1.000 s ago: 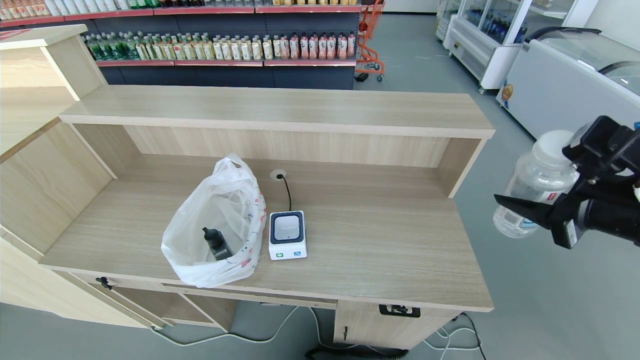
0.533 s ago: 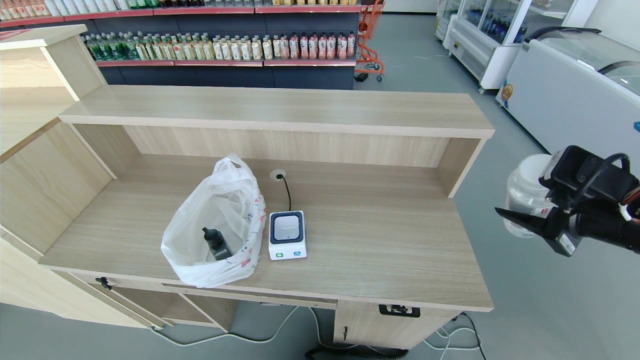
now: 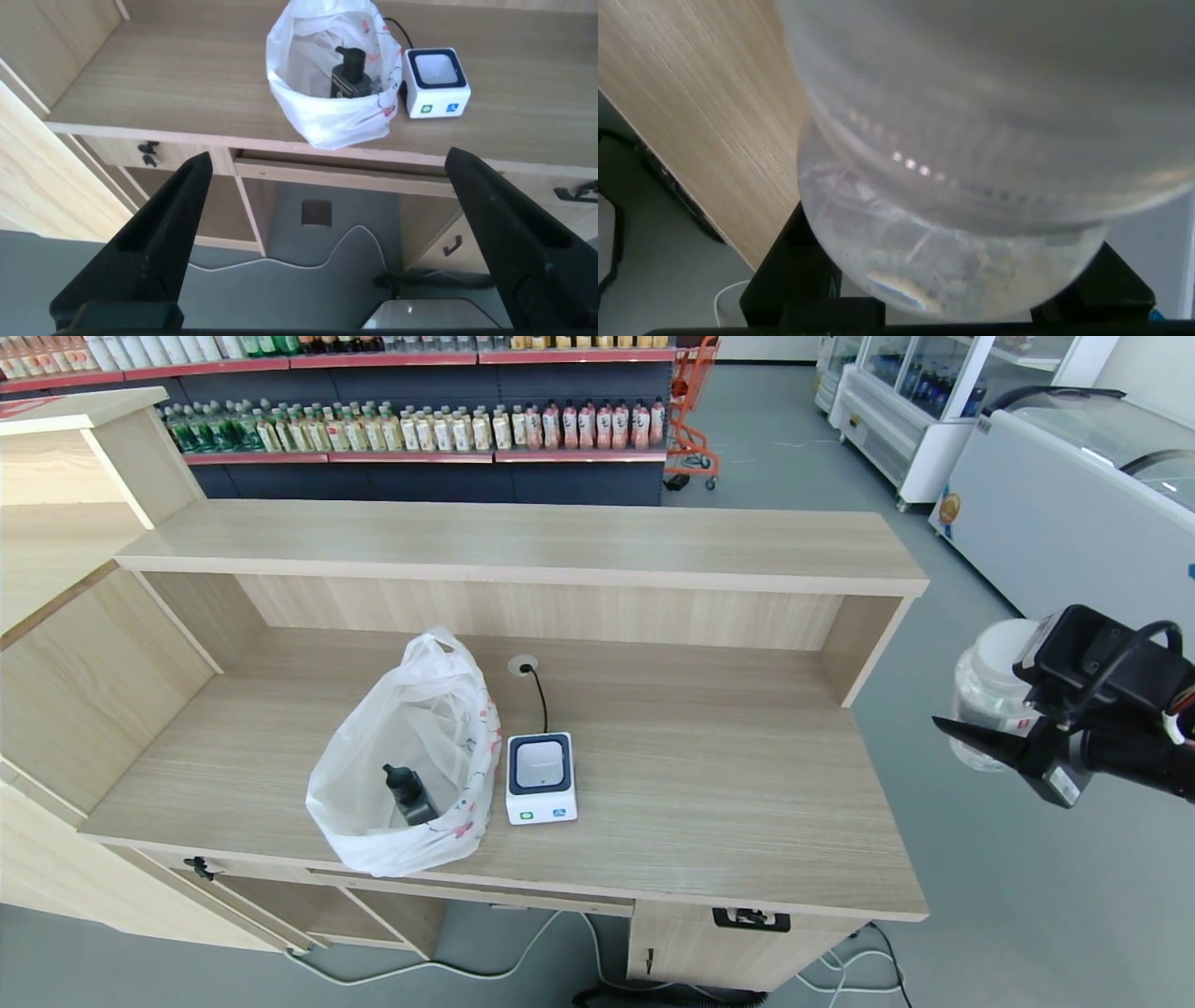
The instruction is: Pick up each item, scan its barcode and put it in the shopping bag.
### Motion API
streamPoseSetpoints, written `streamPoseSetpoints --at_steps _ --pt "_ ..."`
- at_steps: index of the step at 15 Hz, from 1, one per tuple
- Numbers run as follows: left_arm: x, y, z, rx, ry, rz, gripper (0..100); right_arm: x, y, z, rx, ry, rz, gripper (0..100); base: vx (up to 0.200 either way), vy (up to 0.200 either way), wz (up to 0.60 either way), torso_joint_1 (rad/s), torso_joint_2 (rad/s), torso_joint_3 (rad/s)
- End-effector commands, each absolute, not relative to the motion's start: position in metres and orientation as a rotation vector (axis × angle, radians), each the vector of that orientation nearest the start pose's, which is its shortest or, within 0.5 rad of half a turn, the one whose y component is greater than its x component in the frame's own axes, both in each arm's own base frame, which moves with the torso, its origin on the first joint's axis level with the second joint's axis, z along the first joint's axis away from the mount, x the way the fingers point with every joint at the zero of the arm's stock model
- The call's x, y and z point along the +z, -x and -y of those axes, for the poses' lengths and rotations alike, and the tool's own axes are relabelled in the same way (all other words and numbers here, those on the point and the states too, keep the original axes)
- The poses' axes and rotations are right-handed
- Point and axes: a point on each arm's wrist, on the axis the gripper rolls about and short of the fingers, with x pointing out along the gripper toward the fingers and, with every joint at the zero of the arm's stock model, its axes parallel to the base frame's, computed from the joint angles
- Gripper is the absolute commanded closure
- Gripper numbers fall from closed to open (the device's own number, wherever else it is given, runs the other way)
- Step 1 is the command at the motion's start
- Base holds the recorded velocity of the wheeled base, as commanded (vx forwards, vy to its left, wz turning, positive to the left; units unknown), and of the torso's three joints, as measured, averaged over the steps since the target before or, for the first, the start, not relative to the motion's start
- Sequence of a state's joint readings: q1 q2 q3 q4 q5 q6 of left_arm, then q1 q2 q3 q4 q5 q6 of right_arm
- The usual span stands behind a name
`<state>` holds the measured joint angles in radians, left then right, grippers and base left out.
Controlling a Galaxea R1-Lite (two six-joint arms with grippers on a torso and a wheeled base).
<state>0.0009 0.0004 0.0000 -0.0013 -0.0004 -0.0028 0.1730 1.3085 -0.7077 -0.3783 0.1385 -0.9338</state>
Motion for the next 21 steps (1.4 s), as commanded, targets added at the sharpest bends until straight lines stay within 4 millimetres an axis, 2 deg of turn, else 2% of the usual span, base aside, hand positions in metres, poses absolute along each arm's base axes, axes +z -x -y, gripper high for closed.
streamPoseSetpoints --at_steps 1,7,8,9,11,15,17,21 --pt "0.075 0.023 0.000 0.000 0.003 0.000 0 0.228 -0.213 -0.041 0.398 0.929 -0.053 100 0.000 0.200 0.00 0.002 0.00 -0.002" --pt "0.076 0.023 0.000 0.000 0.003 0.002 0 0.207 -0.258 -0.058 0.496 0.915 0.028 100 0.000 0.200 0.00 0.003 0.00 0.001" --pt "0.076 0.023 0.000 0.000 0.003 0.002 0 0.199 -0.274 -0.067 0.550 0.906 0.078 100 0.000 0.200 0.00 0.002 0.00 0.002" --pt "0.076 0.023 0.000 0.000 0.003 0.002 0 0.197 -0.280 -0.070 0.572 0.903 0.098 100 0.000 0.200 0.00 0.002 0.00 0.002" --pt "0.076 0.023 0.000 0.000 0.003 0.003 0 0.187 -0.306 -0.085 0.641 0.895 0.178 100 0.000 0.200 0.00 0.005 0.00 0.000" --pt "0.076 0.023 0.000 0.000 0.003 0.003 0 0.165 -0.339 -0.106 0.745 0.885 0.287 100 0.000 0.200 0.00 0.001 0.00 0.002" --pt "0.076 0.023 0.000 0.000 0.002 0.002 0 0.156 -0.351 -0.110 0.789 0.876 0.336 100 0.000 0.100 0.00 0.001 0.00 0.001" --pt "0.076 0.023 0.000 0.000 0.002 0.002 0 0.132 -0.368 -0.102 0.809 0.872 0.353 100 0.000 0.000 0.00 0.000 0.00 0.000"
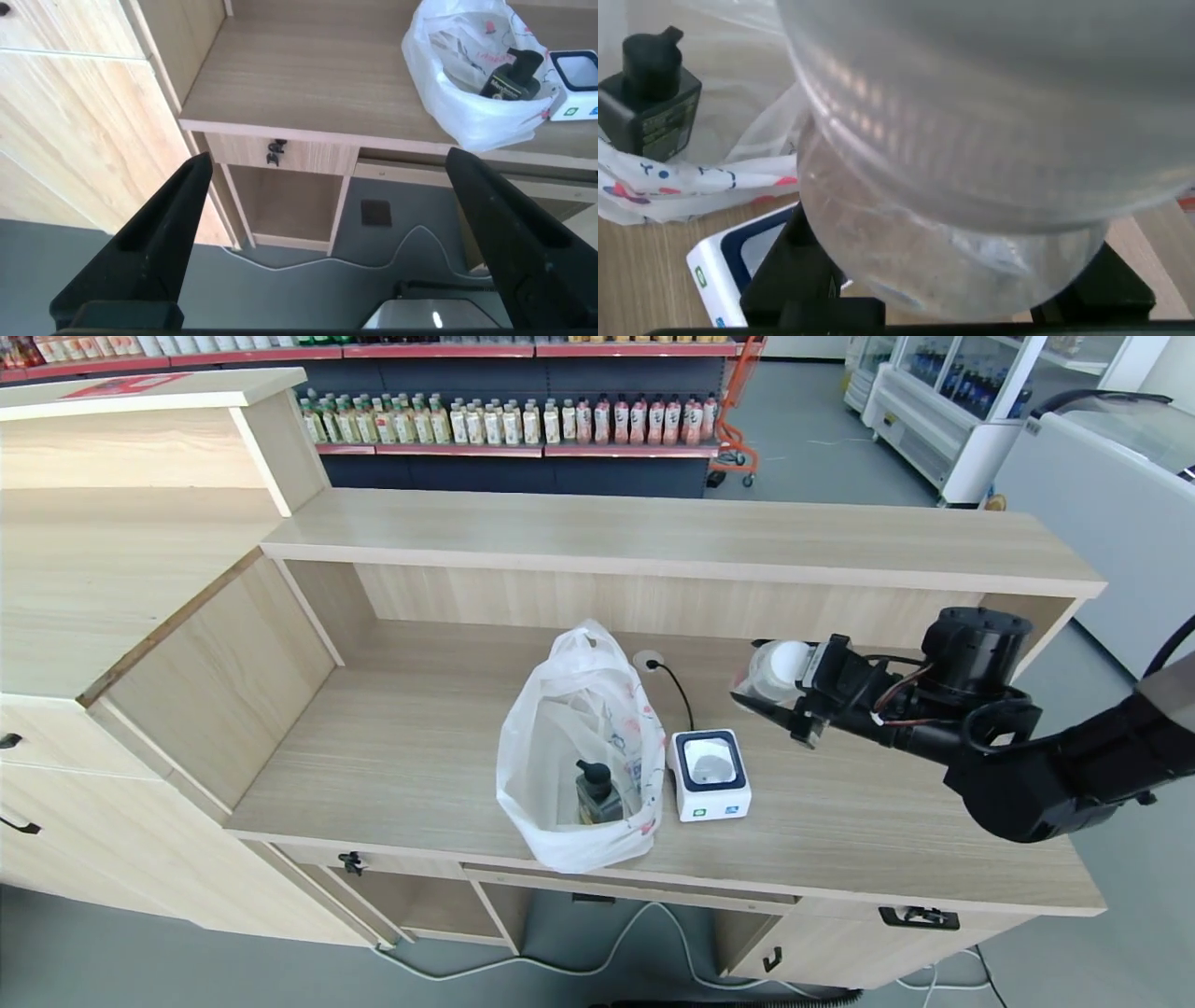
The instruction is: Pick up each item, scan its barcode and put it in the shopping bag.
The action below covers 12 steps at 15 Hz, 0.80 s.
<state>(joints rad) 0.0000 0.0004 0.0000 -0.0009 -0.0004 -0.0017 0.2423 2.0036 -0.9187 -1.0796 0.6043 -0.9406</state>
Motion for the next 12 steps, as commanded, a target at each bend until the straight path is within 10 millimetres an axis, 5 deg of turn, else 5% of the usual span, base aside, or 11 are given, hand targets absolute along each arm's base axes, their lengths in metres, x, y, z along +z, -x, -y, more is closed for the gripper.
streamPoseSetpoints --at_steps 1,7,12 --pt "0.076 0.023 0.000 0.000 0.002 0.003 0 0.130 -0.369 -0.101 0.814 0.871 0.358 100 0.000 0.000 0.00 0.000 0.00 0.000" --pt "0.076 0.023 0.000 0.000 0.002 0.002 0 0.097 -0.387 -0.097 0.852 0.861 0.369 100 0.000 0.000 0.00 0.000 0.00 0.000" --pt "0.076 0.023 0.000 0.000 0.002 0.002 0 0.088 -0.409 -0.096 0.841 0.865 0.397 100 0.000 0.000 0.00 0.000 0.00 0.000"
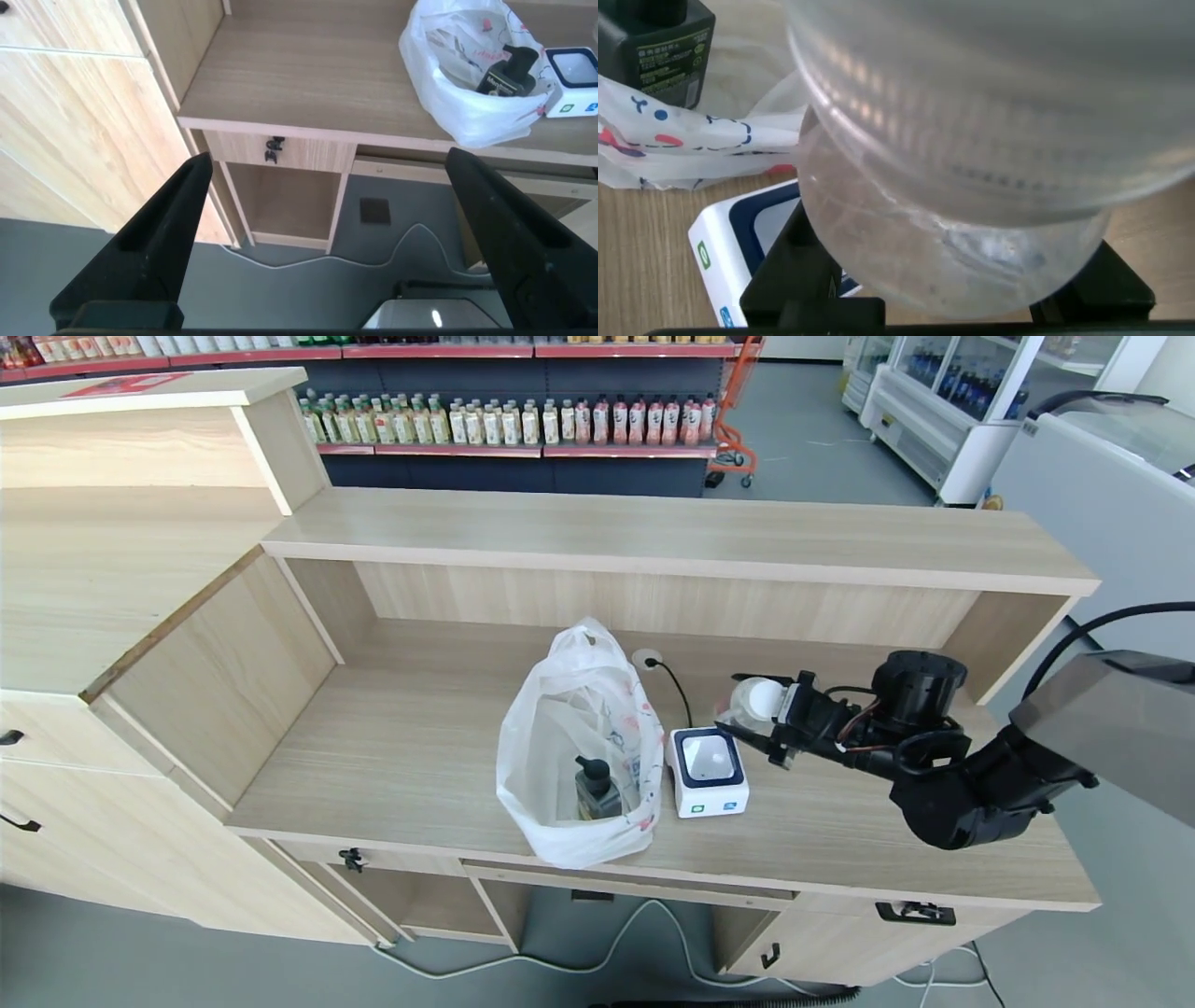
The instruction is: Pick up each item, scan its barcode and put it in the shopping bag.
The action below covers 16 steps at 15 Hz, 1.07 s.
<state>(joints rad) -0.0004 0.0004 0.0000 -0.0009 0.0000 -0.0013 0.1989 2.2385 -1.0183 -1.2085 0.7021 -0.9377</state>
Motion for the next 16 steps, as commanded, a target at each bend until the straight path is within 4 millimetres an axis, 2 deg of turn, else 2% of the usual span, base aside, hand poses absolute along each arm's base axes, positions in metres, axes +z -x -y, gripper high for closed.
streamPoseSetpoints --at_steps 1,13,16 --pt "0.075 0.023 0.000 0.000 0.002 0.000 0 0.087 -0.411 -0.098 0.844 0.865 0.402 100 0.000 0.000 0.00 0.000 0.00 0.000" --pt "0.076 0.023 0.000 0.000 0.002 0.002 0 0.069 -0.432 -0.113 0.909 0.833 0.439 100 0.000 0.000 0.00 0.000 0.00 0.000" --pt "0.076 0.023 0.000 0.000 0.002 0.002 0 0.066 -0.431 -0.118 0.921 0.829 0.436 100 0.000 0.000 0.00 0.000 0.00 0.000"
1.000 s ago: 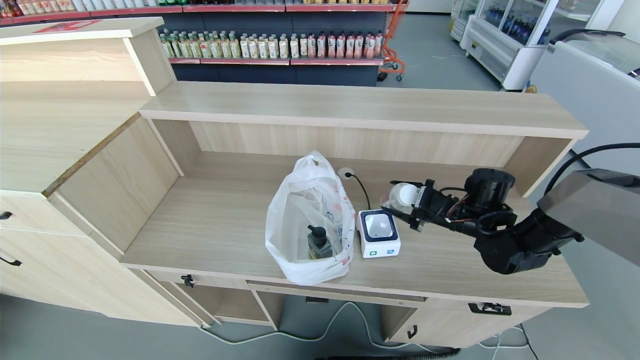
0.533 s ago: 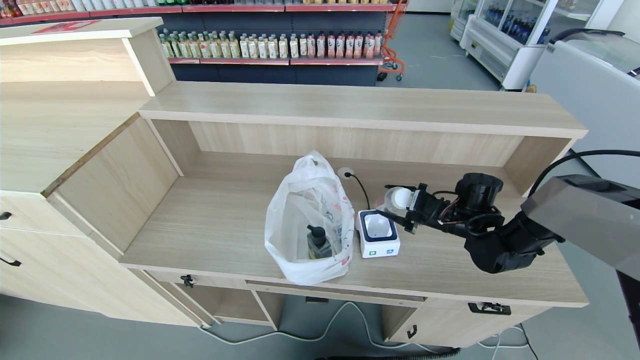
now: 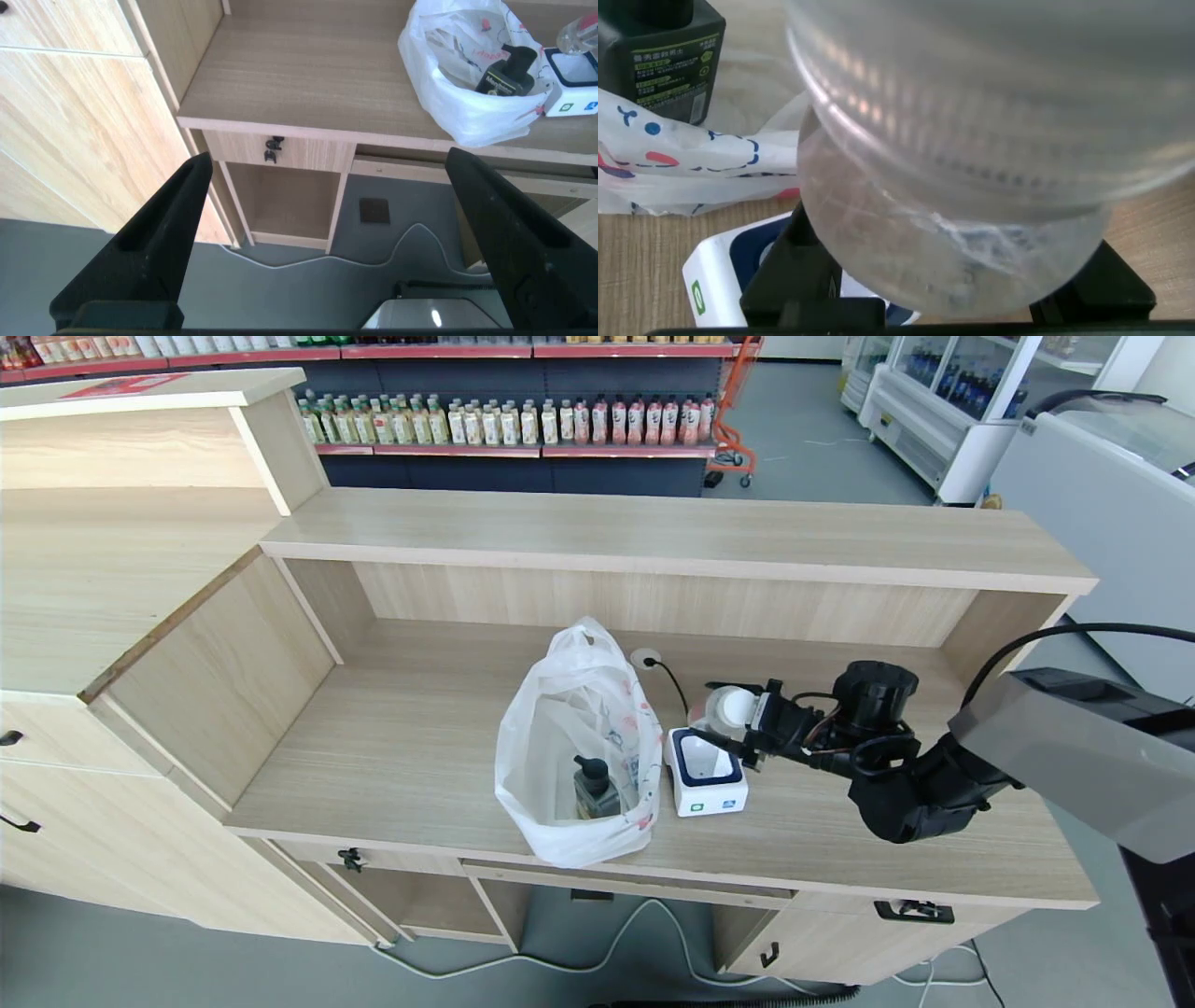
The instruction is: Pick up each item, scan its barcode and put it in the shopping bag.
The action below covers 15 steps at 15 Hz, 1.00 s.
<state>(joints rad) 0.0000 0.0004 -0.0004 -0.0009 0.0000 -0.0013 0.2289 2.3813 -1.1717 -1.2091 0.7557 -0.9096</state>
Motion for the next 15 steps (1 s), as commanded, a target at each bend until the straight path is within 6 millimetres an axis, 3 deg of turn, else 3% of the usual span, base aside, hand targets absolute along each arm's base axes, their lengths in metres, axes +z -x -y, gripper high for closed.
streamPoseSetpoints --at_steps 1,6,9,10,12,15 --pt "0.076 0.023 0.000 0.000 0.002 0.003 0 0.065 -0.431 -0.119 0.923 0.829 0.439 100 0.000 0.000 0.00 0.000 0.00 0.000" --pt "0.076 0.023 0.000 -0.002 0.002 0.002 0 0.066 -0.431 -0.118 0.922 0.828 0.437 100 0.000 0.000 0.00 0.000 0.00 0.000" --pt "0.075 0.023 0.000 0.000 0.002 0.000 0 0.077 -0.430 -0.117 0.911 0.804 0.451 100 0.000 0.000 0.00 0.000 0.00 0.000" --pt "0.076 0.023 0.000 -0.002 0.002 0.002 0 0.086 -0.428 -0.116 0.901 0.793 0.456 100 0.000 0.000 0.00 0.000 0.00 0.000" --pt "0.076 0.023 0.000 0.000 0.002 0.002 0 0.121 -0.419 -0.114 0.840 0.700 0.448 100 0.000 0.000 0.00 0.000 0.00 0.000" --pt "0.076 0.023 0.000 0.000 0.002 0.002 0 0.175 -0.402 -0.107 0.634 0.423 0.372 100 0.000 0.000 0.00 0.000 0.00 0.000"
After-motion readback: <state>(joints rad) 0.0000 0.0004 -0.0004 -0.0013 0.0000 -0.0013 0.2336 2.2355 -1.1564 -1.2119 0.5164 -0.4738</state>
